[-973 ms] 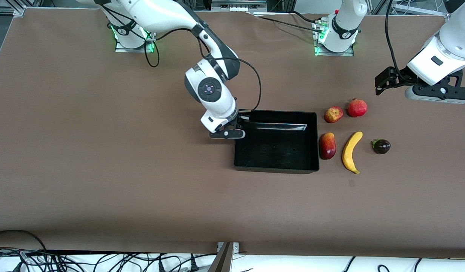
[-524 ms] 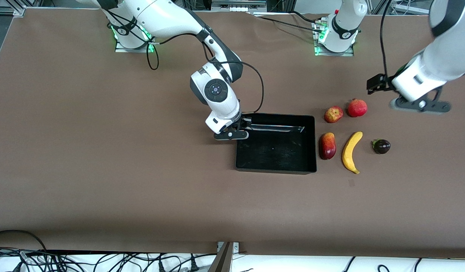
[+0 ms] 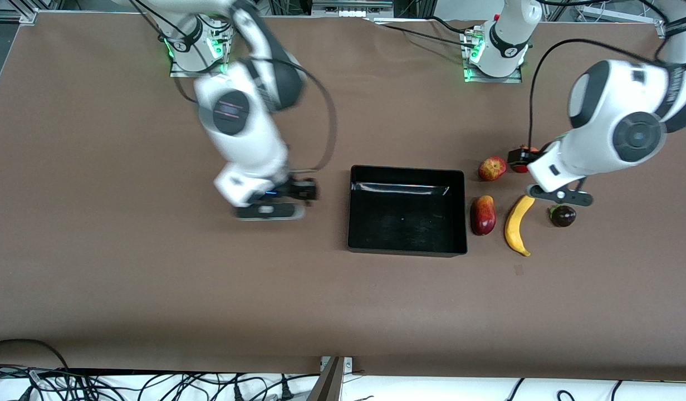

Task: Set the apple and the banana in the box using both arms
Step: 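Grasp the red apple with the left gripper while the right gripper withdraws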

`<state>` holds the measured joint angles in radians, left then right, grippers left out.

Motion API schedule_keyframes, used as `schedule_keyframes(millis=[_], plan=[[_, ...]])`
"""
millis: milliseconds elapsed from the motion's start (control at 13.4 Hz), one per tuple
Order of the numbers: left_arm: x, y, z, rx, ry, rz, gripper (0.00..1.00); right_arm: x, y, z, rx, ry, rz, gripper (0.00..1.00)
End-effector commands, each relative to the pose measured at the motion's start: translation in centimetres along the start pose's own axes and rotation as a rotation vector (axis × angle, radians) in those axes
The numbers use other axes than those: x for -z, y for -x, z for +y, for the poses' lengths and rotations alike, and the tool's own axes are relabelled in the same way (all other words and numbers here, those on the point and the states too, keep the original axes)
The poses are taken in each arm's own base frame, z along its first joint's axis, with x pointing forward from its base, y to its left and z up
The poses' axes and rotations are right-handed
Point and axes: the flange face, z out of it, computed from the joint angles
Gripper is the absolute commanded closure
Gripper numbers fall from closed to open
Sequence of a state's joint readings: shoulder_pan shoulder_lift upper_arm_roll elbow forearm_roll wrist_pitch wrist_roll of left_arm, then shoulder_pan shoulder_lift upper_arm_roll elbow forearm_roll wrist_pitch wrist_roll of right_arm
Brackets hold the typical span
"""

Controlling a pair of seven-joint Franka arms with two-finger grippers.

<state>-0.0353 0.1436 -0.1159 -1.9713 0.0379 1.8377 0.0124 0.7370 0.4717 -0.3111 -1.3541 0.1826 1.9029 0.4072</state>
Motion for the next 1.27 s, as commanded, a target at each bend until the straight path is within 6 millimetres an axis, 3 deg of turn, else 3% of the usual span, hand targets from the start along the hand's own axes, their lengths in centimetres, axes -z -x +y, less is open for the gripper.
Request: schedule_keyframes(millis=[0,150,299,599,749,973,1048,1123,1198], plan=[[-4.7,4.3,1.4,-0.048,-0.037,0.089,0.00,6.1,1.6,5.1,-0.002,-0.016,-0.045,0.00],[-8.1,4.5,1.6,-0.054,-0.033,0.130,0.00,10.1,3.4,9.3,0.001,-0.045,-0.069,0.00],[-11.4,5.5,1.6,-0.057,-0.029,0.158,0.00,12.7,5.6,13.6,-0.014,-0.076,-0.077,0.00],[-17.6,5.6,1.8,-0.058,-0.007,0.209,0.00,15.0,8.7,18.6,0.020,-0.048,-0.085,0.00],[-18.4,5.2,1.8,-0.060,-0.003,0.217,0.00,15.5,9.5,21.5,0.032,-0.003,-0.075,0.00],[-19.4,4.9,1.9,-0.061,0.002,0.220,0.00,15.6,9.2,24.8,0.101,0.028,-0.091,0.00],[-20.0,4.8,1.9,-0.063,0.005,0.213,0.00,15.4,9.0,25.2,0.109,0.034,-0.094,0.00],[-20.6,4.9,1.8,-0.062,0.007,0.201,0.04,15.5,8.9,26.6,0.090,0.035,-0.094,0.00],[-20.6,4.9,1.9,-0.063,0.007,0.201,0.38,15.5,8.7,27.0,0.099,0.043,-0.093,0.00]])
